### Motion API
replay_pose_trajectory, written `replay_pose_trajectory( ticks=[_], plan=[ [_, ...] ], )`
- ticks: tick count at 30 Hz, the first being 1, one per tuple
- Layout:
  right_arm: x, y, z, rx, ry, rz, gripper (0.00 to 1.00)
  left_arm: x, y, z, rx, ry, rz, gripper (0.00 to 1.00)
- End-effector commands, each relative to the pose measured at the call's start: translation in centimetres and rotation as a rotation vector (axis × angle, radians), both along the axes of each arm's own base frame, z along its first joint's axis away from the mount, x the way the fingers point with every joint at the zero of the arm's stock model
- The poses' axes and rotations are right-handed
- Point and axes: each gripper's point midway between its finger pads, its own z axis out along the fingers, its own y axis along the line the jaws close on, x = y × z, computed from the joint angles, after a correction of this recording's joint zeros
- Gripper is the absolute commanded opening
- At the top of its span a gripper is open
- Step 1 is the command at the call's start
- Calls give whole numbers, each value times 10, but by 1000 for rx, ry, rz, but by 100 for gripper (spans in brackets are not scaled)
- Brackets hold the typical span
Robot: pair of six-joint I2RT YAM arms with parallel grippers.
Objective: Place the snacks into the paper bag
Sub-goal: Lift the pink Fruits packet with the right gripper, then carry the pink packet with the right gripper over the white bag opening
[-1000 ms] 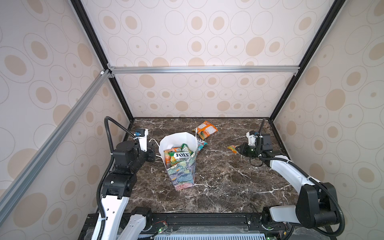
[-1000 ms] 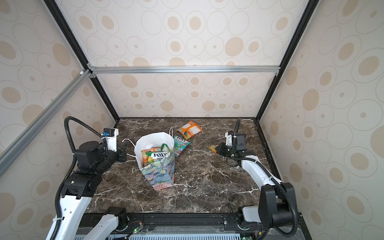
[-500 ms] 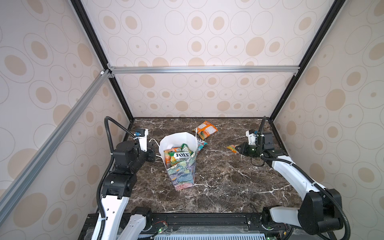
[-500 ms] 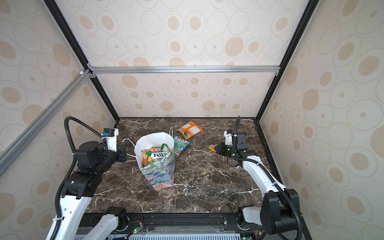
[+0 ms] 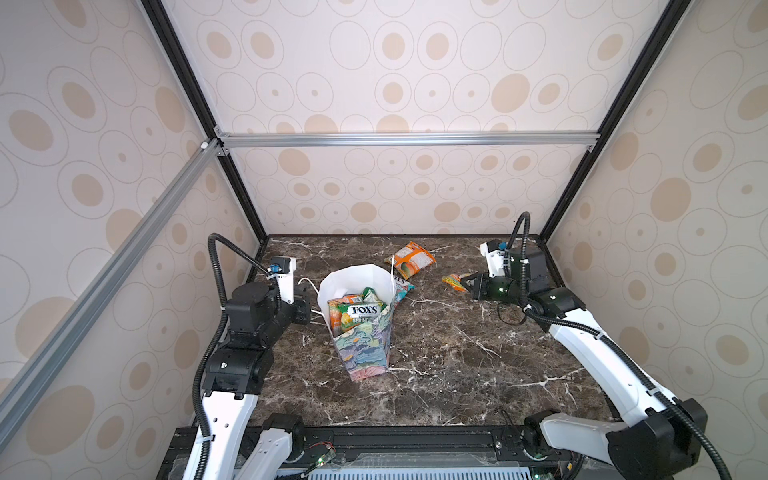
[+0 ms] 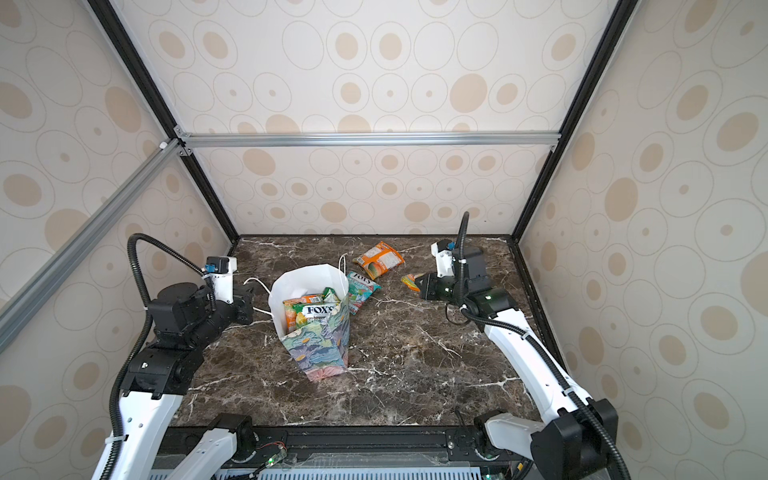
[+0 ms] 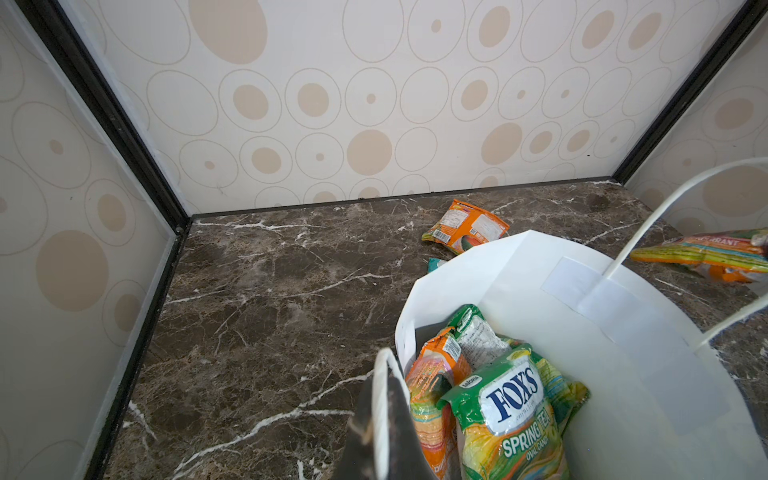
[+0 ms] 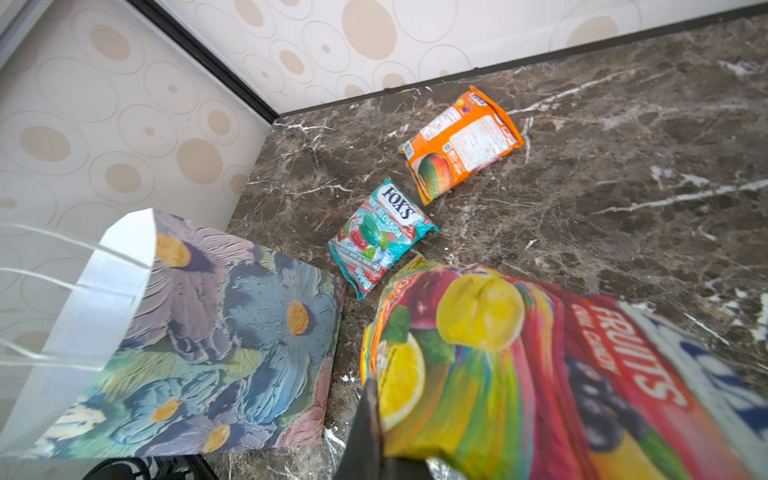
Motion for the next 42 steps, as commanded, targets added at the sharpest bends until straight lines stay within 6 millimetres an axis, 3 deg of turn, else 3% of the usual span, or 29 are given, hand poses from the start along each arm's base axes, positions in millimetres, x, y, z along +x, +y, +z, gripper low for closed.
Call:
replay_pose_trajectory(
  ticks=[1, 7, 14, 23, 33, 42],
  plan=[
    [-10, 10, 41, -26, -119, 36, 0, -3, -3, 12, -1, -29, -18, 0],
    [-27, 34, 93, -29, -248, 88, 0, -4, -4, 13, -3, -29, -24, 0],
    [-35, 58, 134, -16, -335, 147, 0, -5, -4, 12, -4, -32, -23, 0],
    [-55, 93, 161, -66, -410, 256, 0, -9, -4, 13, -8, -38, -27, 0],
    [-90, 134, 208, -61, -548, 387, 0, -8, -5, 14, -12, -41, -33, 0],
    [-117, 176, 224, -47, -587, 543, 0, -9, -5, 15, -11, -44, -33, 1]
  ],
)
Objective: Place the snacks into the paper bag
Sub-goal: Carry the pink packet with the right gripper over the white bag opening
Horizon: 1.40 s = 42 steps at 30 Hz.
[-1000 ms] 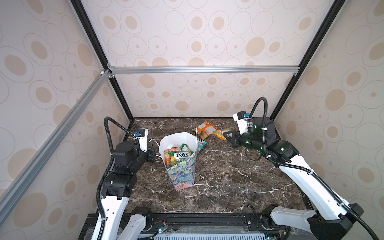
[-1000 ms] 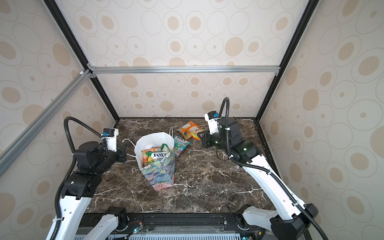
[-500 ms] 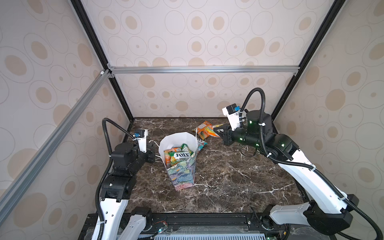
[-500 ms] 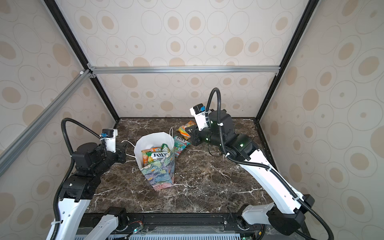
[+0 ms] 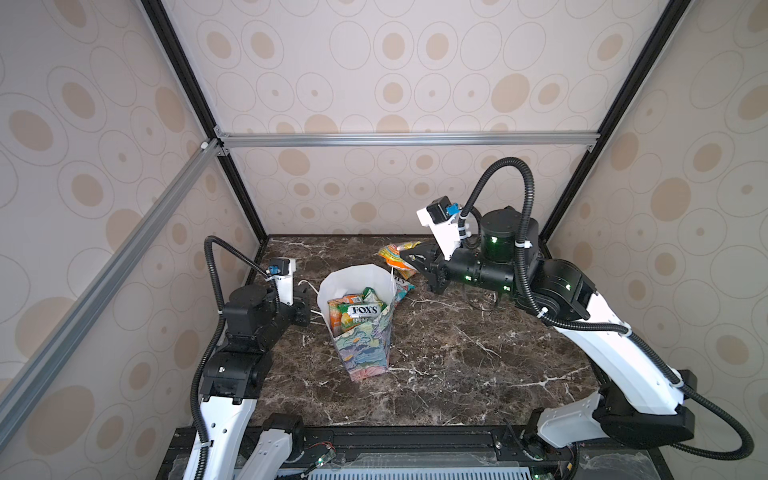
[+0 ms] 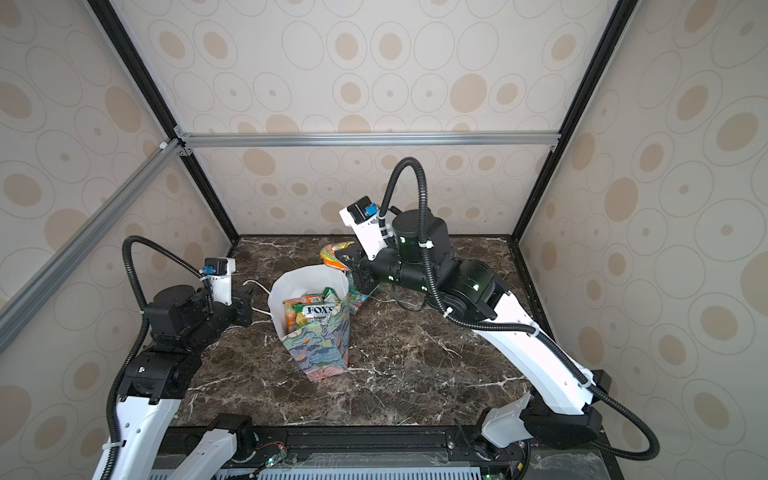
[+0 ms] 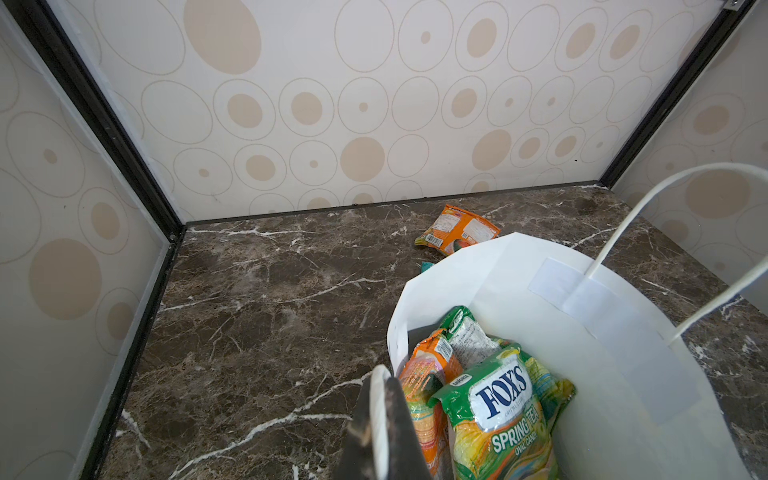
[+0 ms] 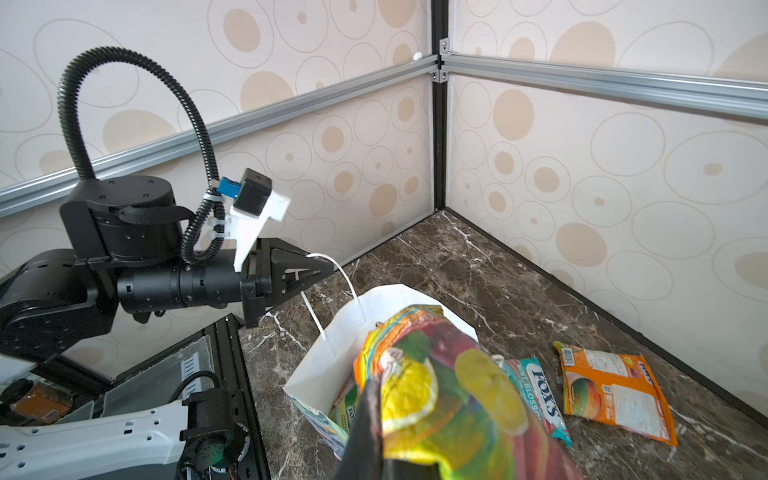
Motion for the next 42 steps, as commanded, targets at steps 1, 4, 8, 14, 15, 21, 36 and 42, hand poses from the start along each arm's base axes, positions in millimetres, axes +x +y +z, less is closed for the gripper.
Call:
replay_pose_trajectory(
  ticks=[1, 4, 8, 14, 15, 21, 36, 42],
  plan=[
    [-16, 16, 11, -9, -53, 79, 0, -4, -2, 9, -1, -25, -14, 1],
    [-22, 29, 9, -30, -51, 120, 0, -5, -1, 10, -1, -29, -8, 1],
    [-31, 46, 8, -37, -41, 176, 0, -5, -1, 10, -1, -29, -7, 1],
    [-34, 69, -6, -75, -11, 220, 0, -5, -1, 10, -1, -31, -8, 1],
    [-33, 72, -10, -91, -3, 220, 0, -6, 0, 11, -1, -33, -6, 1],
    [-28, 93, -42, -166, 60, 257, 0, -6, 0, 10, 1, -32, -2, 1],
    [-20, 110, -99, -309, 191, 261, 0, -7, 1, 11, 6, -37, 0, 1],
    [-21, 103, -112, -359, 227, 243, 0, -7, 2, 11, 8, -38, 8, 2]
  ],
)
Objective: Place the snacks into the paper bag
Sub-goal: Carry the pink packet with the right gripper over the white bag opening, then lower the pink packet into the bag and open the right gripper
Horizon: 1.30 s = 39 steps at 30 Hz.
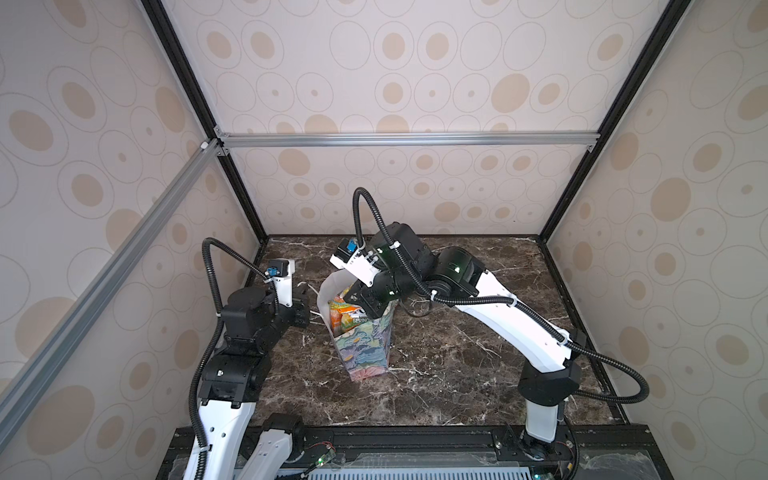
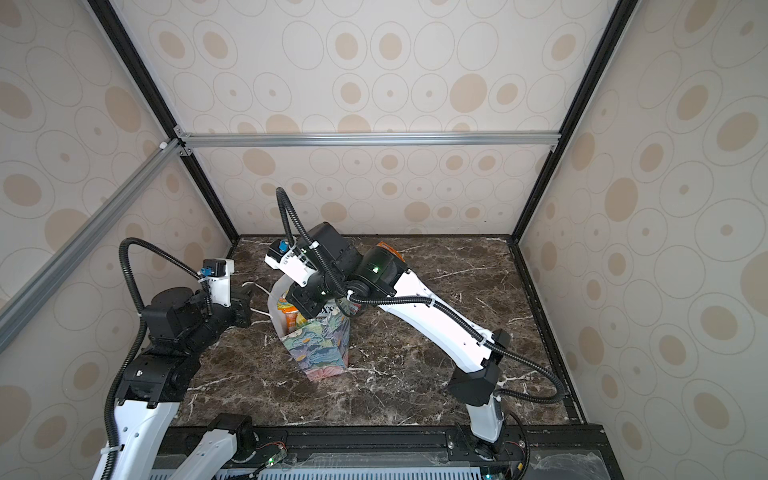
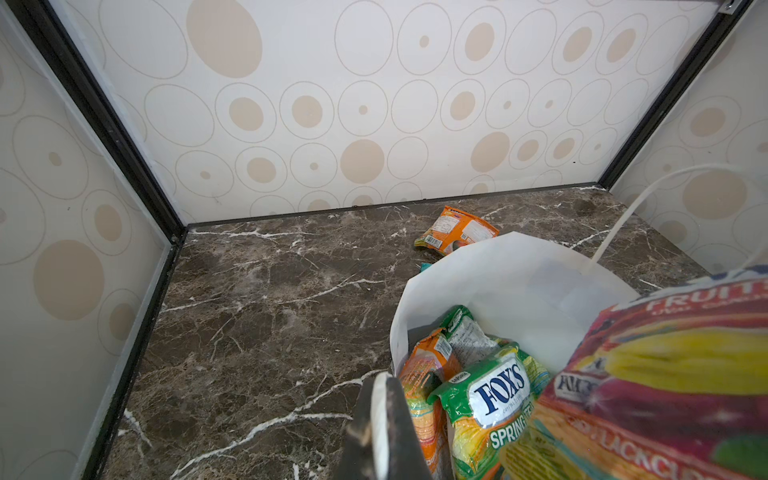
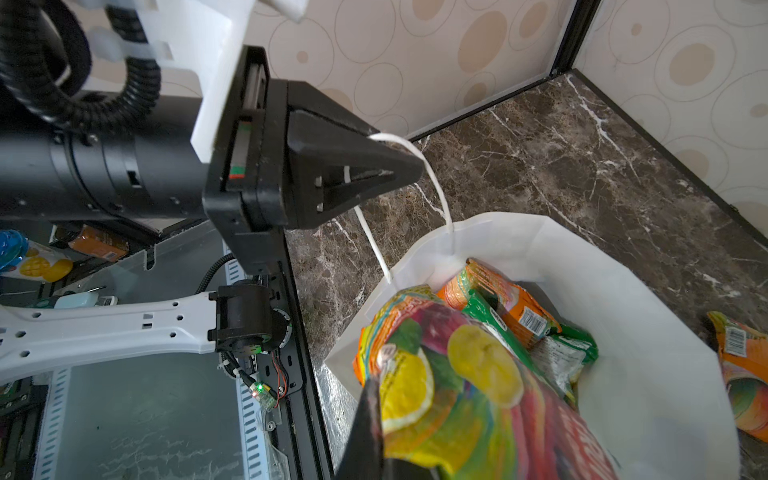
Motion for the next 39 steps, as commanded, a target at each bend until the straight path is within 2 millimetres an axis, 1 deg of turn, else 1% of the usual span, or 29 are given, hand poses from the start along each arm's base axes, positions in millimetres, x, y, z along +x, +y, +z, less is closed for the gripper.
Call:
replay_pose_trajectory(
  ticks=[1, 7, 14, 18, 22, 26, 31, 33, 39],
  plan=[
    [-2, -4, 1, -20, -4, -8, 0, -3, 2, 9, 8, -31, 5, 2],
    [2, -4, -14, -64, 7, -24, 0, -3, 0, 9, 5, -29, -2, 2],
    [3, -1, -26, -102, 22, -14, 0, -5, 1, 9, 9, -30, 1, 2],
    [0, 0, -36, -134, 53, -1, 0, -5, 3, 10, 11, -33, 10, 2],
    [-2, -5, -46, -180, 73, -2, 0, -4, 2, 10, 11, -31, 9, 2],
    [-1, -10, -50, -214, 76, -20, 0, -3, 2, 10, 12, -29, 10, 2],
    [6, -25, -42, -239, 28, -74, 0, -2, 3, 9, 15, -25, 14, 2],
    [7, -26, -43, -247, 24, -80, 0, -1, 3, 9, 14, -25, 15, 2],
    [5, -18, -66, -285, 73, -52, 0, 0, 2, 8, 11, -21, 9, 2]
  ],
)
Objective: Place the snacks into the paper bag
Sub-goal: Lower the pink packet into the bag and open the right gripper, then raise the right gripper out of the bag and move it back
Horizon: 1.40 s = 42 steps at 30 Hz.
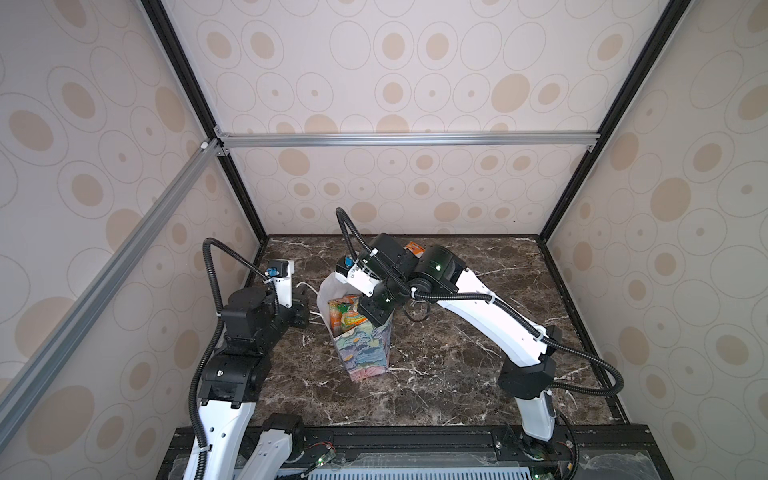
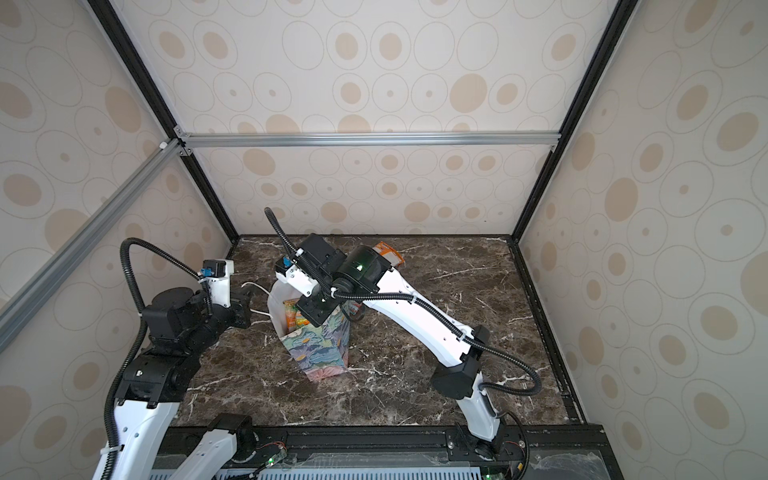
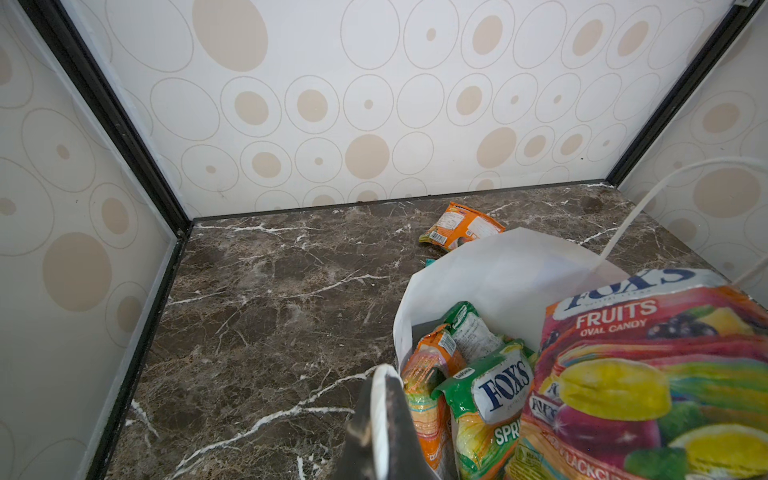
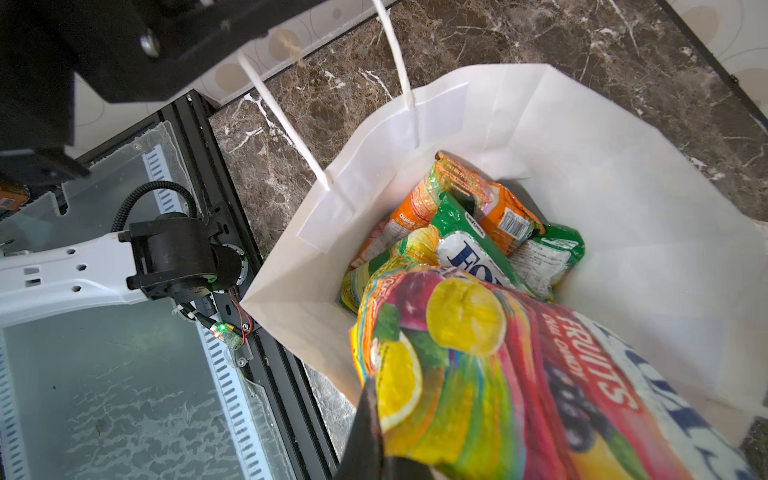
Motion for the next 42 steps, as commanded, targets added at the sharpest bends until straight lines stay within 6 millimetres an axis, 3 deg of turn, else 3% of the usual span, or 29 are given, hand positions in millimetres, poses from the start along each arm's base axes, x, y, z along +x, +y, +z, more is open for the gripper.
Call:
replay_pose_trajectory(
  ticks=[1, 15, 22, 27, 32, 42],
  plan=[
    [-3, 3, -10, -24, 14, 17, 0, -1, 0, 12, 7, -36, -2, 2],
    [-1, 4, -34, -78, 38, 13, 0, 0, 2, 11, 11, -36, 9, 2],
    [2, 7, -32, -67, 23, 7, 18, 0, 2, 11, 11, -34, 6, 2],
    [6, 6, -18, -34, -19, -2, 23, 0, 2, 11, 11, -33, 7, 2],
    [10, 5, 4, 23, -74, -15, 35, 0, 2, 12, 10, -34, 7, 2],
    [27, -37, 63, 91, -286, -153, 40, 0, 3, 13, 12, -37, 12, 2]
  ],
)
